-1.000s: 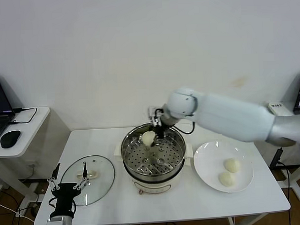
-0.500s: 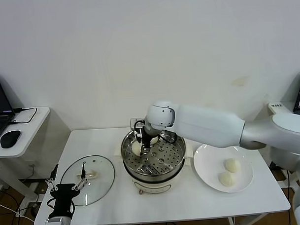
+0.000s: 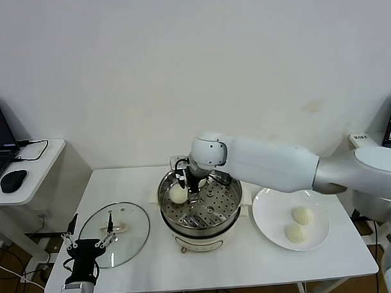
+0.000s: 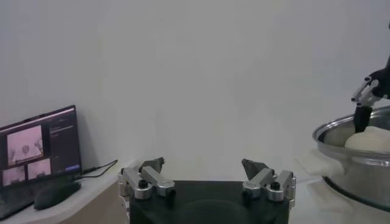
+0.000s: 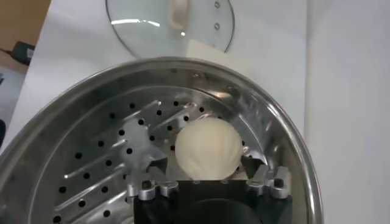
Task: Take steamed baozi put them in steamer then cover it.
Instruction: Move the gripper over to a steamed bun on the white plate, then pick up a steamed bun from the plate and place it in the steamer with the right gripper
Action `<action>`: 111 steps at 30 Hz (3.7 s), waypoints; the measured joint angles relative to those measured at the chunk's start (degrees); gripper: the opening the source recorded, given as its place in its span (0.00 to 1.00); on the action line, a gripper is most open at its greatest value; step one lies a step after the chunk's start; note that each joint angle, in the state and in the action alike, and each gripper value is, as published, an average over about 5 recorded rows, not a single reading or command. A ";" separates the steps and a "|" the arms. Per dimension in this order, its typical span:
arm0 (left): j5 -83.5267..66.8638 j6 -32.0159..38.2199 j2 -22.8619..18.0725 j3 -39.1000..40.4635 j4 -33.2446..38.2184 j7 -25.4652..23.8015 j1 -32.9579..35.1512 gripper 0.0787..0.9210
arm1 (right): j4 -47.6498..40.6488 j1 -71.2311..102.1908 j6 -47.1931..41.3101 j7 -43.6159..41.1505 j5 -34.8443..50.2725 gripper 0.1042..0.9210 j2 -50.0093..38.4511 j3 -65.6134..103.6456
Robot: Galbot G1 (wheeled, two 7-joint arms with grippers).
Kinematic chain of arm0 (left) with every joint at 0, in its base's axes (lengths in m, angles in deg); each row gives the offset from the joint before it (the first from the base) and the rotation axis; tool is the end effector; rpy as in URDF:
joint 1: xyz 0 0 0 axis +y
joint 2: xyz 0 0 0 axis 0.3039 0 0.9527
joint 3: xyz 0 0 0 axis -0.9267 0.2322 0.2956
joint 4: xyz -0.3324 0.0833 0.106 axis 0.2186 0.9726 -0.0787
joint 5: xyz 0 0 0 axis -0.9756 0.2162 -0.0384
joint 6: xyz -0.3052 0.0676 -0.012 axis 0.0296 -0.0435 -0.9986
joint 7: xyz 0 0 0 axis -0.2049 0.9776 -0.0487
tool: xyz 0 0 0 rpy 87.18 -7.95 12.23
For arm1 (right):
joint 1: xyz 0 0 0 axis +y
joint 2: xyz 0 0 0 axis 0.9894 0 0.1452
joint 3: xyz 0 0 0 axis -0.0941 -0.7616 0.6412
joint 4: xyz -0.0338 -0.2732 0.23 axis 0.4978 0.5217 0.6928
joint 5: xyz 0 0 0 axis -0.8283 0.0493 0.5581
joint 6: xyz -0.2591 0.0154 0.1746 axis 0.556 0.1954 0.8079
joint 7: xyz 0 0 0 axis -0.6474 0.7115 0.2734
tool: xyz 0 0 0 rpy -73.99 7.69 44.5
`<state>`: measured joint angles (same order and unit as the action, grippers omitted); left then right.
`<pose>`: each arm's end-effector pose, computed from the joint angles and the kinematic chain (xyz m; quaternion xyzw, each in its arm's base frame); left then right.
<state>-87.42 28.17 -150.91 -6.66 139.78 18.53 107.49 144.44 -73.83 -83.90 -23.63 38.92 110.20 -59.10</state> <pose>0.1125 0.0821 -0.3063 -0.0676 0.9873 0.1429 0.0126 0.4946 0.1393 -0.0974 0.5411 -0.5637 0.5538 0.2878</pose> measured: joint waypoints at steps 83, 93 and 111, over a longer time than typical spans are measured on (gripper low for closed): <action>1.28 -0.12 0.48 0.64 -1.61 -0.51 0.80 0.88 | 6.48 43.14 24.81 -12.98 -32.87 0.75 -39.35 36.24; 1.30 -0.08 0.36 0.65 -1.46 -0.43 0.90 0.88 | 6.13 41.77 24.15 -13.82 -31.94 0.58 -38.85 35.20; 1.14 -0.17 0.92 0.66 -0.81 -0.60 0.41 0.88 | 8.51 29.93 22.58 -15.04 -26.17 0.55 -40.83 29.64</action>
<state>-86.28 28.00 -149.99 -6.00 138.97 17.94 107.90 152.95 -43.90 -61.32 -38.67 12.75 69.37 -29.46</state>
